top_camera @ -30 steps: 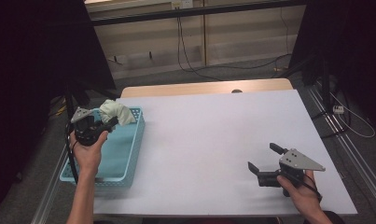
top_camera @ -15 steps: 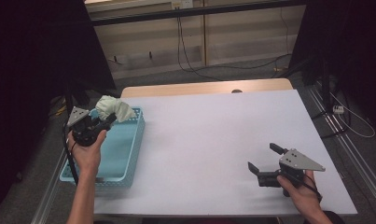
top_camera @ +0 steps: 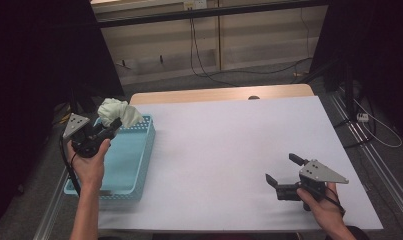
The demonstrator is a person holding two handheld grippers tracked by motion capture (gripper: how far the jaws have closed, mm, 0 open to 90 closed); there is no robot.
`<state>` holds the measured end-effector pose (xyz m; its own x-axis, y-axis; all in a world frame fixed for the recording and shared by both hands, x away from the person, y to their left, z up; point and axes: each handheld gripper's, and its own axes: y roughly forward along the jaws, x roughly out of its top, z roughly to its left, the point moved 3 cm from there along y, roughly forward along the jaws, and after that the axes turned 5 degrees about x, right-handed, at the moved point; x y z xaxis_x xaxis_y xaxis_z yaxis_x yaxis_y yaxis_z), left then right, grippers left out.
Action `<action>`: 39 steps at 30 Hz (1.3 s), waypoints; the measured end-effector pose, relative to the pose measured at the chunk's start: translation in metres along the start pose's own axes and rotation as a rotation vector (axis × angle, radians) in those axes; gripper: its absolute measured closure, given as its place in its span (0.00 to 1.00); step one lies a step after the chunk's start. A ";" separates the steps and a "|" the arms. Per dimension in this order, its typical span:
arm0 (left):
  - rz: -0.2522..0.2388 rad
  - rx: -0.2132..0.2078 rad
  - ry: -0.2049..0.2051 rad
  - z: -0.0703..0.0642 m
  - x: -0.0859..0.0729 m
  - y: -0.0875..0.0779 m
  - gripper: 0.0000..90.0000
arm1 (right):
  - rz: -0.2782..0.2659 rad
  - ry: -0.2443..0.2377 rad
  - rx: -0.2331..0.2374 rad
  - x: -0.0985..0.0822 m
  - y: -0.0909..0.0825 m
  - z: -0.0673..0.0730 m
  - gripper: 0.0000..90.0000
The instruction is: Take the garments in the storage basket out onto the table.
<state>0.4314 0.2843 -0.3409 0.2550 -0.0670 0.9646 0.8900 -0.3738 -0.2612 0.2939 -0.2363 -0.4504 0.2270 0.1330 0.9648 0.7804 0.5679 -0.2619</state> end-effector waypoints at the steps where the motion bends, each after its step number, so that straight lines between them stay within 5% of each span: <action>1: -0.005 -0.004 0.007 -0.003 0.002 -0.001 0.75 | -0.001 -0.001 0.000 0.000 0.000 0.000 0.00; 39: -0.003 -0.204 0.044 -0.070 0.020 0.000 0.75 | -0.003 -0.001 0.006 0.000 0.000 0.001 0.00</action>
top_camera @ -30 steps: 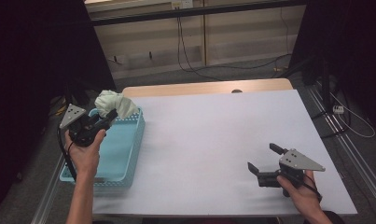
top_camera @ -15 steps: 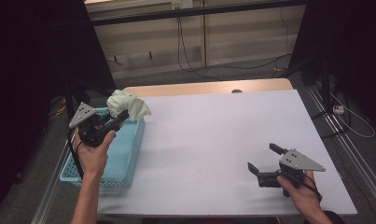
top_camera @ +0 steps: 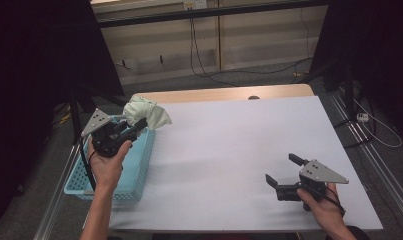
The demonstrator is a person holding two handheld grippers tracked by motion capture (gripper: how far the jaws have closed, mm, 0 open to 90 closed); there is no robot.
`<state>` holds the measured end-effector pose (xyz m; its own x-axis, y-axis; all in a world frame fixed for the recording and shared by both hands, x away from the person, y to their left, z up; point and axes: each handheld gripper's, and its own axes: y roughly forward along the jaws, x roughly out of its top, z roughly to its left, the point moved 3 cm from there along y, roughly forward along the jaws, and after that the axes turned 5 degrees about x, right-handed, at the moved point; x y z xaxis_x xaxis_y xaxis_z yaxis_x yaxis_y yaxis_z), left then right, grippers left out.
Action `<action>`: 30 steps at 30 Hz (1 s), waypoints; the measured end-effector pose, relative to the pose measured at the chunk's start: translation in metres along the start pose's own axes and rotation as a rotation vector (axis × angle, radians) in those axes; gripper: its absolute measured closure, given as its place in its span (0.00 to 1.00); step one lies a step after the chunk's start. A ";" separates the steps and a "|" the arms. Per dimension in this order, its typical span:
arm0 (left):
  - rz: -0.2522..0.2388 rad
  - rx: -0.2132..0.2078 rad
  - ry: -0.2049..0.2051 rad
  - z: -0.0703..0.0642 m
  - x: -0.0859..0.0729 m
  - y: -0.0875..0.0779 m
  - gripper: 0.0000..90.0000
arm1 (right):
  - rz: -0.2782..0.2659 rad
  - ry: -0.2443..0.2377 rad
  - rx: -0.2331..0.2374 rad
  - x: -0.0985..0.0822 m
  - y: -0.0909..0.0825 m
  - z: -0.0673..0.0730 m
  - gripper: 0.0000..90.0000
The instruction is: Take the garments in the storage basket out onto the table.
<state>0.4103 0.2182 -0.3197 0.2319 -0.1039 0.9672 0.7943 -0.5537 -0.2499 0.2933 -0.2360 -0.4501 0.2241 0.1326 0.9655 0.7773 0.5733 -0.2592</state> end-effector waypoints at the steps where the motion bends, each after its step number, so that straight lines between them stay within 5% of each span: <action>1: -0.004 -0.007 -0.008 -0.002 0.001 0.000 0.75 | 0.000 -0.001 -0.001 0.000 0.000 0.000 0.00; 11: -0.014 -0.041 0.022 -0.022 0.004 0.007 0.74 | -0.001 0.000 0.001 0.000 0.000 0.000 0.00; 30: 0.031 -0.103 0.015 -0.049 -0.008 0.029 0.74 | 0.003 -0.004 0.004 0.000 0.001 0.000 0.00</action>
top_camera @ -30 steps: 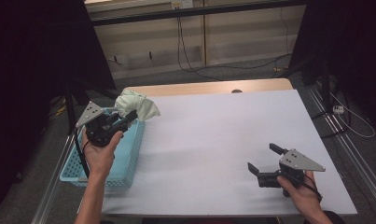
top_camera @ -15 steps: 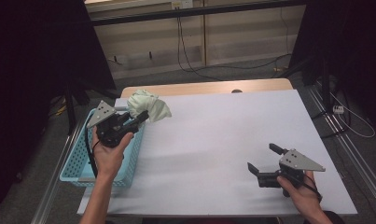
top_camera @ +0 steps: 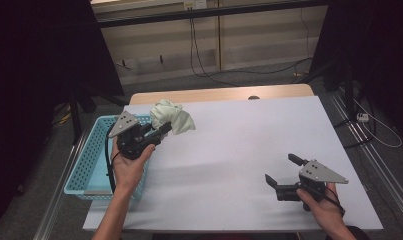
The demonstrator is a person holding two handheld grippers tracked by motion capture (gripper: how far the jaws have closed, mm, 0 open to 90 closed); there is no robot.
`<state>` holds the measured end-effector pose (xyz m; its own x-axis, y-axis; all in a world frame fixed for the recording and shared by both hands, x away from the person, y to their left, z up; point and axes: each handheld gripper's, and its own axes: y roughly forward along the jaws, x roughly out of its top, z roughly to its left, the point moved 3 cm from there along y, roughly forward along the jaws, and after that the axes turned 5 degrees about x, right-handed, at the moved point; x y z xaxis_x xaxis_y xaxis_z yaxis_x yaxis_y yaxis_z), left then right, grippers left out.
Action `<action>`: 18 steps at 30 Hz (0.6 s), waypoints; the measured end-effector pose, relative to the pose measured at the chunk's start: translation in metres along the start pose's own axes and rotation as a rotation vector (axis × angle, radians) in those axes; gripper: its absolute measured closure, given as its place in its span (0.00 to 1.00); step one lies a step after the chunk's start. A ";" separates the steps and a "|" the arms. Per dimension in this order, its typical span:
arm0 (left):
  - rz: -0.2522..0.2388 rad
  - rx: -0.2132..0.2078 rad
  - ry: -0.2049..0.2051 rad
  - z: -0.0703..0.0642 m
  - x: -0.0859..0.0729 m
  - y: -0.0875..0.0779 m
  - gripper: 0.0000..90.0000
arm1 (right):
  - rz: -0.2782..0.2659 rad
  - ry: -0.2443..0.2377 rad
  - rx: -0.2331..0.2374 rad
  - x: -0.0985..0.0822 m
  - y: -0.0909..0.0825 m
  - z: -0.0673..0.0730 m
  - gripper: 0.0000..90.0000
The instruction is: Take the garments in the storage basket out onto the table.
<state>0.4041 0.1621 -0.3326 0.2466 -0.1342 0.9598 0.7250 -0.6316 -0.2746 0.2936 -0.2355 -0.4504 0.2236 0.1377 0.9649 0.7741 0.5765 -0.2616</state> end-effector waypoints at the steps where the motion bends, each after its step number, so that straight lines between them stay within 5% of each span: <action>1: 0.005 -0.004 0.003 -0.001 -0.001 0.002 0.74 | 0.000 0.000 0.000 0.000 0.000 0.000 0.00; 18: 0.094 -0.049 0.042 -0.024 -0.019 0.029 0.73 | 0.001 0.001 0.002 0.000 0.000 0.000 0.00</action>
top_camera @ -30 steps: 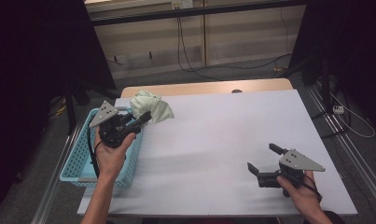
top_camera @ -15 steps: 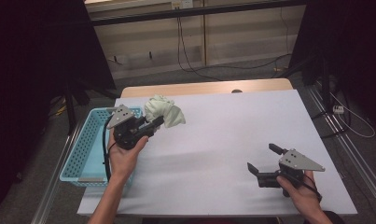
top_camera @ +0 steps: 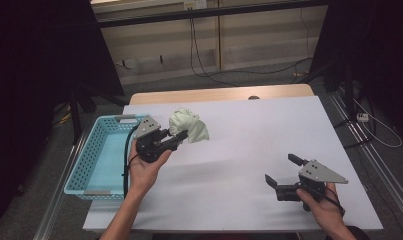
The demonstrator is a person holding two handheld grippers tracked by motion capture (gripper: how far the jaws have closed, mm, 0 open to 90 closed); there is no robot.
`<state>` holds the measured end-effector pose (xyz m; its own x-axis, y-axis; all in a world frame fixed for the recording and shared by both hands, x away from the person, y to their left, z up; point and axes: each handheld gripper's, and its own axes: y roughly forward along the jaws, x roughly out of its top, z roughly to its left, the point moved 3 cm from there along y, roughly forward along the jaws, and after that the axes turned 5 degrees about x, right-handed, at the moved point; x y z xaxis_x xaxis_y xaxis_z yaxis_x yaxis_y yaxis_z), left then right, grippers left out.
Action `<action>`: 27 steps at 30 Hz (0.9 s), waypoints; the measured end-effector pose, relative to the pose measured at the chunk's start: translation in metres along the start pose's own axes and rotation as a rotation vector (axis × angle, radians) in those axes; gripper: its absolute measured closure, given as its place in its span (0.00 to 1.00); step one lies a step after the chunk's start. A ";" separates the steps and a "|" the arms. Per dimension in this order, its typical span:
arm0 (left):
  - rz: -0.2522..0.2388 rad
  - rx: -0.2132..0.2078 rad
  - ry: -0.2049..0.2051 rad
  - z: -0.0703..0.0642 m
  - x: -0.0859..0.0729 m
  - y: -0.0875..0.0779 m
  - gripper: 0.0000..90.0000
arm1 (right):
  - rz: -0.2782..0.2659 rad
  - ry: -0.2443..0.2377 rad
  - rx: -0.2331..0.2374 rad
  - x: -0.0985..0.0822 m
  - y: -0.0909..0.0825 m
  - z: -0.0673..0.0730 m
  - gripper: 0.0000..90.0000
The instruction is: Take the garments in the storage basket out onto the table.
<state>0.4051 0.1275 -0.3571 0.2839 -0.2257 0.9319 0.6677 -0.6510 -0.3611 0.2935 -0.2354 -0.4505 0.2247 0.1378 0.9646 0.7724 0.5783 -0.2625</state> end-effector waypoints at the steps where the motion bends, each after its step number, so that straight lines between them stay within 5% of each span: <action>1: 0.003 -0.002 0.003 -0.001 -0.001 0.001 0.73 | 0.001 0.001 0.000 0.000 0.000 0.000 0.00; 27: 0.125 -0.078 0.042 -0.034 -0.023 0.059 0.73 | 0.004 0.005 0.003 0.000 0.000 0.000 0.00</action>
<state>0.4142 0.0700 -0.3989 0.3313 -0.3374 0.8811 0.5729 -0.6700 -0.4720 0.2936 -0.2358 -0.4508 0.2304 0.1364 0.9635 0.7695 0.5806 -0.2662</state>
